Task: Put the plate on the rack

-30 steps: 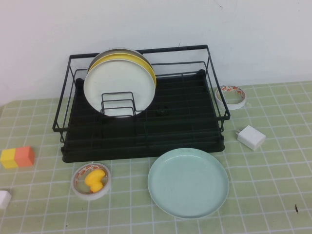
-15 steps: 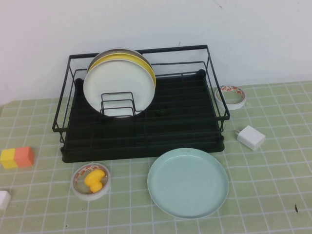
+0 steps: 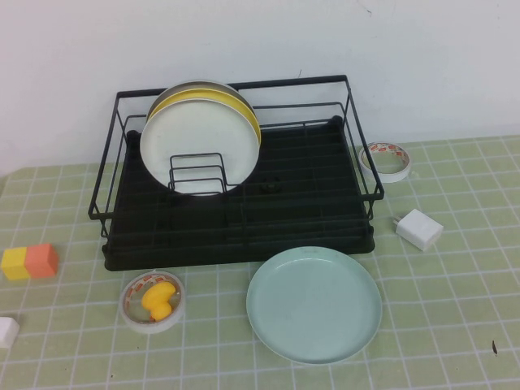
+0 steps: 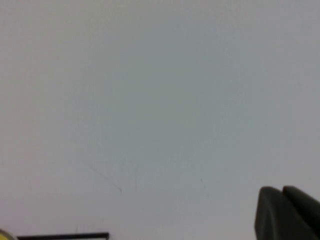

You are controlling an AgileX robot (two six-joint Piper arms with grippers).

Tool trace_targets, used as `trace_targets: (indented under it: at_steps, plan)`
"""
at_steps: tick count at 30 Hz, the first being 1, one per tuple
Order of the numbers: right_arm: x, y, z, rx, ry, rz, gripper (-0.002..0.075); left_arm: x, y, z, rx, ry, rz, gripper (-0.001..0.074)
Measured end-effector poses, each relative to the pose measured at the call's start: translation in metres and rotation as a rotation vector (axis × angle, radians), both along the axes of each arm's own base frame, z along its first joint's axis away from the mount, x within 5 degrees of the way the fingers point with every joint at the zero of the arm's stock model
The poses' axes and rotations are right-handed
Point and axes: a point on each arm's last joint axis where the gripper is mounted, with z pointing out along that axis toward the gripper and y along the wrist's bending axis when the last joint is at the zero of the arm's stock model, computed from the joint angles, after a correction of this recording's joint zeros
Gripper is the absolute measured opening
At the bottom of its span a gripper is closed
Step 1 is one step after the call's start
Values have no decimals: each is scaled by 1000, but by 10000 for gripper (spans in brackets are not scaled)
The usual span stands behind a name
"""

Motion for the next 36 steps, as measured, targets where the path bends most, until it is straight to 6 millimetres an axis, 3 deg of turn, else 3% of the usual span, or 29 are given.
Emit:
trace_targets:
  at_steps: [3,6,14,19,26,31,36]
  plan:
    - [12,0,14,-8,105,-6,-2,17,-3,6,55,159,-6,-1]
    - [33,-1,17,-14,255,-11,-2,40,-6,-3,95,340,-16,-1]
    - [108,3,-9,-38,862,34,-2,87,-12,-43,122,796,-73,-1]
    - [153,18,-36,-110,1150,239,-2,105,-17,-59,82,949,-110,-1]
    - [220,45,-82,-40,1292,513,-2,125,-21,-75,28,1075,-136,-1]
    - [261,85,-119,-70,1324,601,-2,136,-22,-85,8,1141,-144,-1]
    - [287,124,-152,-142,1367,650,13,142,-24,-91,-18,1178,-150,-1]
